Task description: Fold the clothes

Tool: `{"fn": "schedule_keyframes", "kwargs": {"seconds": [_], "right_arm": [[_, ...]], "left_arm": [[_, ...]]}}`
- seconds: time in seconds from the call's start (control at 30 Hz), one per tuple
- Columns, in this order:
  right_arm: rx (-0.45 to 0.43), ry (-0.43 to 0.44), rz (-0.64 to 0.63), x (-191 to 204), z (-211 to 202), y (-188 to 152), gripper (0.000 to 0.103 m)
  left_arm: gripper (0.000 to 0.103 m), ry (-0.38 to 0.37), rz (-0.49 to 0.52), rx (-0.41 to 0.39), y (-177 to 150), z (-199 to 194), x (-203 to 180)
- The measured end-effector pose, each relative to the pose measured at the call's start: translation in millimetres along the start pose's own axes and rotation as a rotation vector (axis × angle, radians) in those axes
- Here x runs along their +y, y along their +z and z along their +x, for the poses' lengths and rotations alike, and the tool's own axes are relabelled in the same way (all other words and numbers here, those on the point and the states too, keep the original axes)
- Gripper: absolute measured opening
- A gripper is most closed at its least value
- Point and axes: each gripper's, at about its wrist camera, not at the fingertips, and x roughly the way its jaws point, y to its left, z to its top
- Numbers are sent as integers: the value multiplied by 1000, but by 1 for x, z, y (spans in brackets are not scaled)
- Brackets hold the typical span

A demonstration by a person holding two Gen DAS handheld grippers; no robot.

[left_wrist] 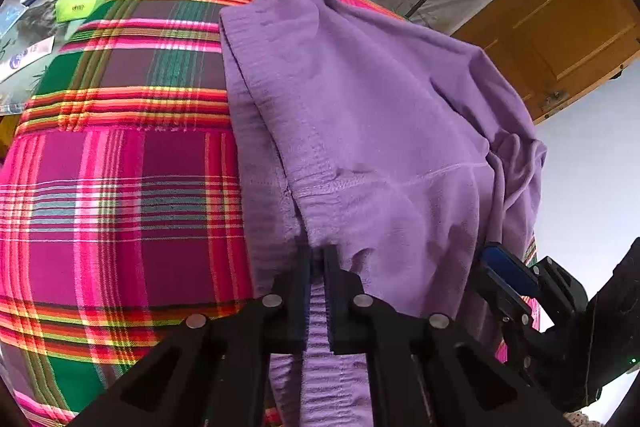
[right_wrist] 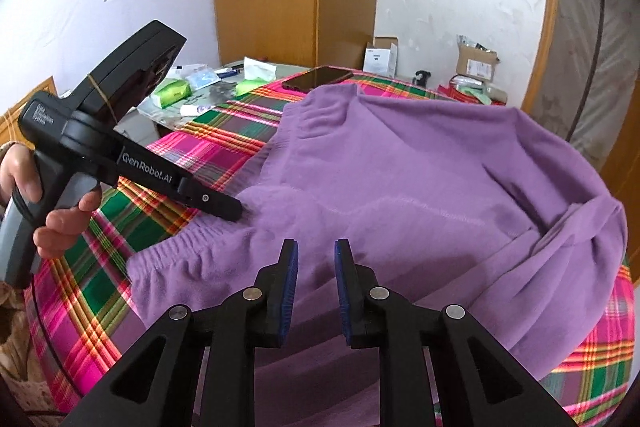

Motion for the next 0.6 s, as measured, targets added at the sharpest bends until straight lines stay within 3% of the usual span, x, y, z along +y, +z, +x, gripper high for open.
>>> {"fn": "schedule_keyframes", "kwargs": {"seconds": [0.27,0.6], "right_arm": [[-15,7,24,-4,-4,0,19],[0,1,-2,-4,-9,-11,19]], "left_arm": [[3,-6,-43,-89,-6,-31,16],[7,68,-54,-76,-18,-18,18]]}}
